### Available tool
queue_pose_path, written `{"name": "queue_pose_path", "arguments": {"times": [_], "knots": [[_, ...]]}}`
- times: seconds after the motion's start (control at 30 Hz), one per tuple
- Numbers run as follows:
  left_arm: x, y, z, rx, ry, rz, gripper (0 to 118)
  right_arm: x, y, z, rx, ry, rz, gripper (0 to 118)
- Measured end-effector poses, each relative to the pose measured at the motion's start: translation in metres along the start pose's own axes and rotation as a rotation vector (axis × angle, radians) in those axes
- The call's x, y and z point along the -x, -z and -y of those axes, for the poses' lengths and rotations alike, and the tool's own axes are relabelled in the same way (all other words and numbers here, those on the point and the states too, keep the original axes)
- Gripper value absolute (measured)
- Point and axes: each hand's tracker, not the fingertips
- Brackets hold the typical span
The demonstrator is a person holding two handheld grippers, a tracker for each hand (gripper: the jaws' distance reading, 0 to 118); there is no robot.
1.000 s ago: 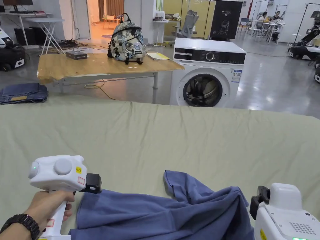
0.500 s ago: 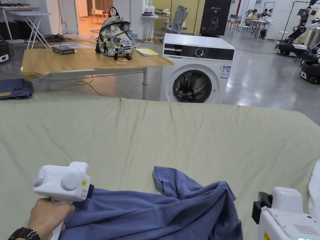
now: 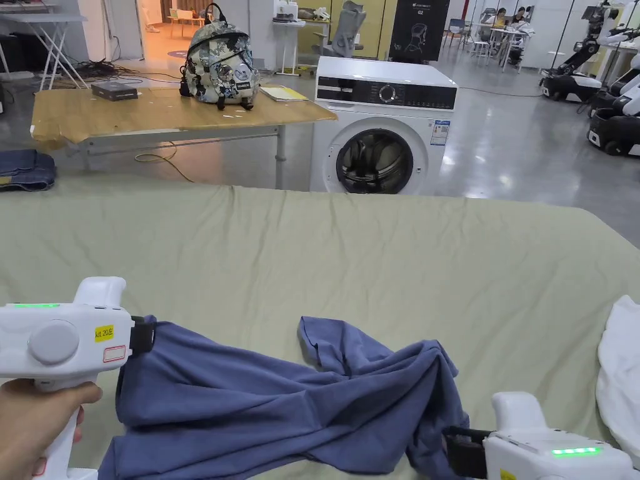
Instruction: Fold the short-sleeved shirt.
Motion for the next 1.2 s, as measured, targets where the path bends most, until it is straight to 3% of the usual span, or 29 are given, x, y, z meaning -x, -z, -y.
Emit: {"name": "queue_pose_path", "arguments": {"times": [0.07, 0.1, 0.17, 0.23, 0.4, 0.47, 0.63, 0.9, 1.2], "knots": [[0.001, -0.002, 0.005, 0.000, -0.003, -0.002, 0, 0.004, 0.022, 0.004, 0.046, 0.011, -0.016, 86], [0.002, -0.002, 0.008, 0.004, -0.007, -0.003, 0, 0.006, 0.033, 0.007, 0.068, 0.023, -0.019, 79], [0.004, -0.001, 0.014, 0.010, -0.021, -0.003, 0, 0.010, 0.044, 0.008, 0.079, 0.050, -0.049, 17], [0.006, 0.000, 0.020, 0.021, -0.036, -0.006, 0, 0.018, 0.047, 0.009, 0.062, 0.048, -0.020, 5], [0.009, -0.002, 0.027, 0.025, -0.046, -0.012, 0, 0.009, 0.038, 0.005, 0.015, 0.069, -0.009, 3], [0.012, -0.004, 0.024, 0.013, -0.047, -0.015, 0, 0.002, 0.028, -0.001, -0.038, 0.053, 0.071, 3], [0.016, -0.022, 0.002, -0.053, -0.038, -0.032, 0, -0.024, -0.009, -0.037, -0.182, 0.135, 0.110, 3], [0.029, -0.063, -0.061, -0.170, 0.008, -0.092, 0, -0.041, -0.050, -0.111, -0.313, 0.106, 0.141, 3], [0.093, -0.099, -0.148, -0.297, -0.056, -0.163, 0, -0.049, -0.086, -0.202, -0.424, 0.087, 0.182, 3]]}}
